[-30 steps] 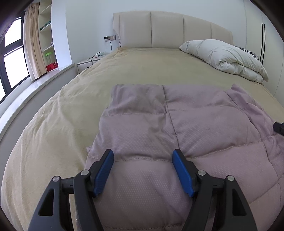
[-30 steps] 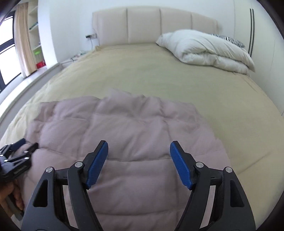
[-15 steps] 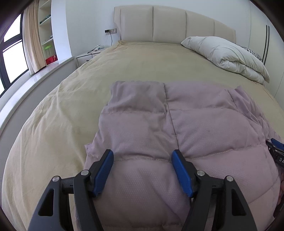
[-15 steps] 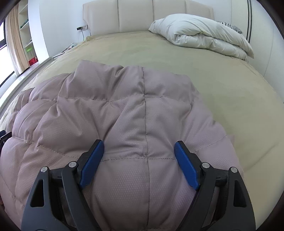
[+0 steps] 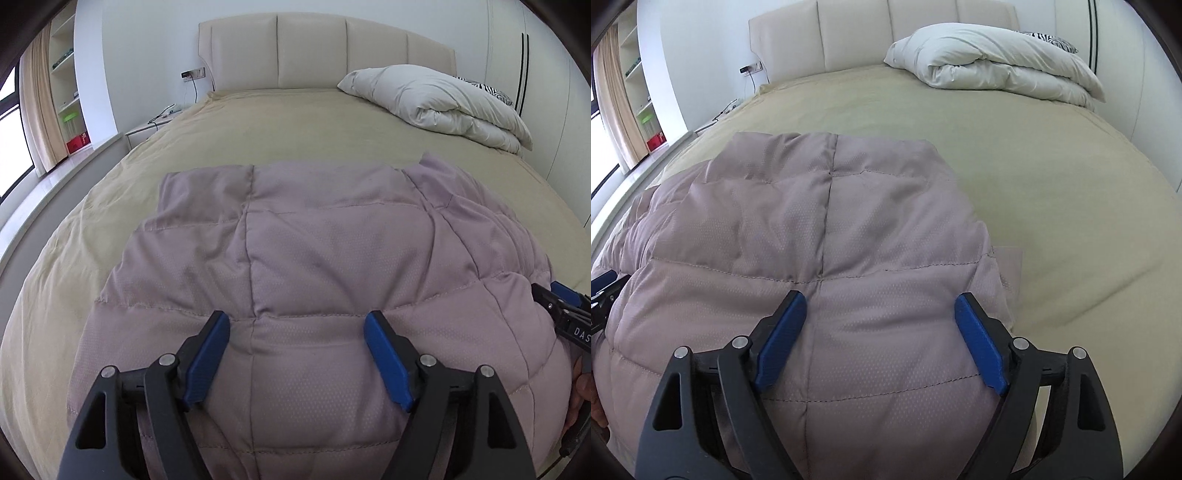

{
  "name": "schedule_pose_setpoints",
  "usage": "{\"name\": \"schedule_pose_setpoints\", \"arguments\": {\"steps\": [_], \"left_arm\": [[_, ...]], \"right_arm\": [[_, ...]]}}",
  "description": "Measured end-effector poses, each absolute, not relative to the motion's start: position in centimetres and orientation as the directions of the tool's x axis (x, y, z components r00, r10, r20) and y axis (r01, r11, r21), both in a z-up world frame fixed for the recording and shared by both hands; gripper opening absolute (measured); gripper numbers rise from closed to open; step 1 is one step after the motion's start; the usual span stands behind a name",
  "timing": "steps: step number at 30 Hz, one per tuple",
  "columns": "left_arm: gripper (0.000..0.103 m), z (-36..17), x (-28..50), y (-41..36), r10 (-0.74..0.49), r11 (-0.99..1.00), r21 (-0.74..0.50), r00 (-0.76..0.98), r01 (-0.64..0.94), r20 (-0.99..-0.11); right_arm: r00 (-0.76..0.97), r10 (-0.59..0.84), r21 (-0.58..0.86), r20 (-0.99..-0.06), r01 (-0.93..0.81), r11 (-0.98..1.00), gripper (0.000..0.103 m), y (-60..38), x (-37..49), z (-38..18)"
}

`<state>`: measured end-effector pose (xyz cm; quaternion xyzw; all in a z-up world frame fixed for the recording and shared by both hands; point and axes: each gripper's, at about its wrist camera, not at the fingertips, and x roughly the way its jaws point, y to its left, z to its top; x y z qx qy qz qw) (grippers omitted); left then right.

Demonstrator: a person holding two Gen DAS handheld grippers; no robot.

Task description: Fold large clothes

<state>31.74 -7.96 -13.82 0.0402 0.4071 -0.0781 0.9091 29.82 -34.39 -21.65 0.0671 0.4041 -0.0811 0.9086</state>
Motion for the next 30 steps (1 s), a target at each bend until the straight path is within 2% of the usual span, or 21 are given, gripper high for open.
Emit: {"name": "schedule_pose_setpoints", "arguments": {"steps": [5,10,12,13,15,16,18,21,23,25,30], "left_arm": [[0.079,-13.4,32.0,-7.7,-0.128,0.985,-0.021,0.638,0.173,-0.759],[0.081,-9.3,28.2,-2.8,-0.236,0.972,-0.188,0.646,0.144,-0.726],[0.09,-7.3,25.9,0.8,-0.22,0.971,-0.217,0.703,0.096,-0.676],[0.1,-6.6,25.0,2.6,-0.203,0.972,-0.225,0.729,0.07,-0.653],[0.103,-6.2,24.2,6.2,-0.175,0.971,-0.239,0.749,0.022,-0.639],[0.103,-6.5,24.4,7.9,-0.176,0.966,-0.26,0.736,-0.001,-0.654],[0.103,-8.2,25.3,11.2,-0.22,0.933,-0.354,0.682,-0.061,-0.698],[0.103,-11.4,26.4,14.2,-0.376,0.841,-0.532,0.6,-0.098,-0.706],[0.103,-13.3,27.4,14.2,-0.457,0.797,-0.596,0.546,-0.1,-0.703],[0.103,-14.9,28.3,13.7,-0.523,0.765,-0.639,0.5,-0.081,-0.69],[0.103,-17.0,30.8,12.7,-0.575,0.747,-0.663,0.445,-0.058,-0.687]], "right_arm": [[0.668,-0.096,0.05,-0.738,0.197,0.979,0.084,-34.2,30.4,-22.2],[0.662,-0.042,0.107,-0.749,0.183,0.977,0.084,-36.0,28.9,-20.9],[0.683,-0.007,0.158,-0.73,0.178,0.971,0.085,-36.6,27.1,-19.5],[0.707,0.023,0.208,-0.707,0.177,0.962,0.086,-37.1,25.9,-18.8],[0.75,0.073,0.305,-0.658,0.176,0.936,0.093,-38.3,23.9,-17.5],[0.765,0.09,0.345,-0.638,0.18,0.921,0.097,-39.1,23.1,-16.9],[0.777,0.13,0.412,-0.616,0.178,0.893,0.098,-40.3,22.0,-16.1],[0.766,0.197,0.475,-0.612,0.157,0.866,0.098,-41.9,21.6,-15.7],[0.753,0.236,0.507,-0.615,0.148,0.849,0.098,-43.0,21.6,-16.1],[0.74,0.26,0.539,-0.62,0.161,0.827,0.098,-44.3,21.7,-16.7],[0.71,0.341,0.637,-0.616,0.194,0.746,0.098,-47.6,22.0,-19.3]]}}
